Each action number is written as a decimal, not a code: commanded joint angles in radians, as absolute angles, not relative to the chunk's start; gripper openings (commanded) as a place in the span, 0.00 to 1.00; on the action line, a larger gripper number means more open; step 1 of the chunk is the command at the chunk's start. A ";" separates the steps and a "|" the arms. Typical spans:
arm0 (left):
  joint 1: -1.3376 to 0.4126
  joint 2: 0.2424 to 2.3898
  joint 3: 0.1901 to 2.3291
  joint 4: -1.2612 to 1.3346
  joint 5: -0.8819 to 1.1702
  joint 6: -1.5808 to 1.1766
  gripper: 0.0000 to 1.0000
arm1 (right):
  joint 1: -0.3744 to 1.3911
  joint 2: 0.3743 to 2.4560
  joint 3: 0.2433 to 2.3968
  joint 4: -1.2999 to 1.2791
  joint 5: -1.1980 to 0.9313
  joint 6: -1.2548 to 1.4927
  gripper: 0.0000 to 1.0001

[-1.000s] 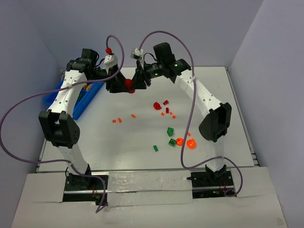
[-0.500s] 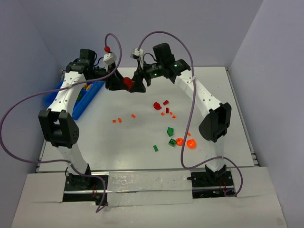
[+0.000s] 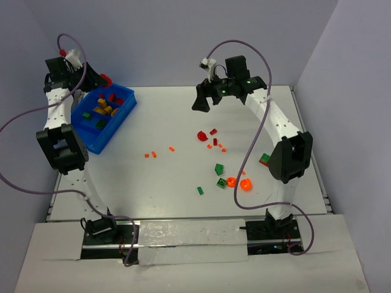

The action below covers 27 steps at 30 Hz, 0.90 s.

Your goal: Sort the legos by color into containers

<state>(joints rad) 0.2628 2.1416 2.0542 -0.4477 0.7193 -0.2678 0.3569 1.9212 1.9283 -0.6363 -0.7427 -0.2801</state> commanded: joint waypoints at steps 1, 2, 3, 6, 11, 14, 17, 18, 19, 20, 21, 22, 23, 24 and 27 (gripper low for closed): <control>0.258 2.198 2.157 -0.425 0.390 -0.449 0.00 | 0.367 1.807 1.885 -0.620 -0.697 -0.310 1.00; 0.258 2.223 2.180 -0.430 0.368 -0.451 0.00 | 0.367 1.800 1.875 -0.622 -0.694 -0.314 1.00; 0.258 2.240 2.191 -0.426 0.354 -0.451 0.00 | 0.367 1.796 1.869 -0.623 -0.688 -0.319 1.00; 0.259 2.268 2.181 -0.380 0.309 -0.455 0.00 | 0.367 1.788 1.854 -0.630 -0.669 -0.332 1.00; 0.254 2.304 2.149 -0.260 0.199 -0.390 0.00 | 0.367 1.786 1.842 -0.643 -0.652 -0.346 1.00; 0.248 2.342 2.170 -0.236 0.158 -0.326 0.00 | 0.367 1.789 1.844 -0.646 -0.645 -0.349 1.00; 0.243 2.376 2.181 -0.216 0.145 -0.295 0.00 | 0.367 1.797 1.852 -0.650 -0.640 -0.351 1.00; 0.241 2.383 2.180 -0.208 0.142 -0.292 0.00 | 0.367 1.799 1.854 -0.651 -0.639 -0.351 1.00; 0.239 2.388 2.180 -0.200 0.140 -0.292 0.00 | 0.367 1.801 1.855 -0.652 -0.638 -0.350 1.00; 0.238 2.393 2.183 -0.194 0.140 -0.292 0.00 | 0.367 1.803 1.857 -0.652 -0.636 -0.350 1.00; 0.235 2.402 2.188 -0.191 0.140 -0.291 0.00 | 0.367 1.806 1.861 -0.651 -0.634 -0.349 1.00; 0.232 2.410 2.191 -0.190 0.142 -0.289 0.00 | 0.367 1.809 1.863 -0.651 -0.633 -0.349 1.00; 0.228 2.416 2.193 -0.188 0.143 -0.286 0.00 | 0.367 1.812 1.866 -0.652 -0.631 -0.350 1.00; 0.224 2.422 2.194 -0.184 0.142 -0.283 0.00 | 0.368 1.815 1.868 -0.652 -0.628 -0.350 1.00; 0.216 2.433 2.197 -0.176 0.139 -0.274 0.02 | 0.367 1.821 1.868 -0.650 -0.623 -0.353 1.00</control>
<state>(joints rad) 0.2367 2.4297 2.1365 -0.2557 0.1583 -0.3020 0.3622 1.8321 1.8435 -0.6586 -0.6359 -0.3386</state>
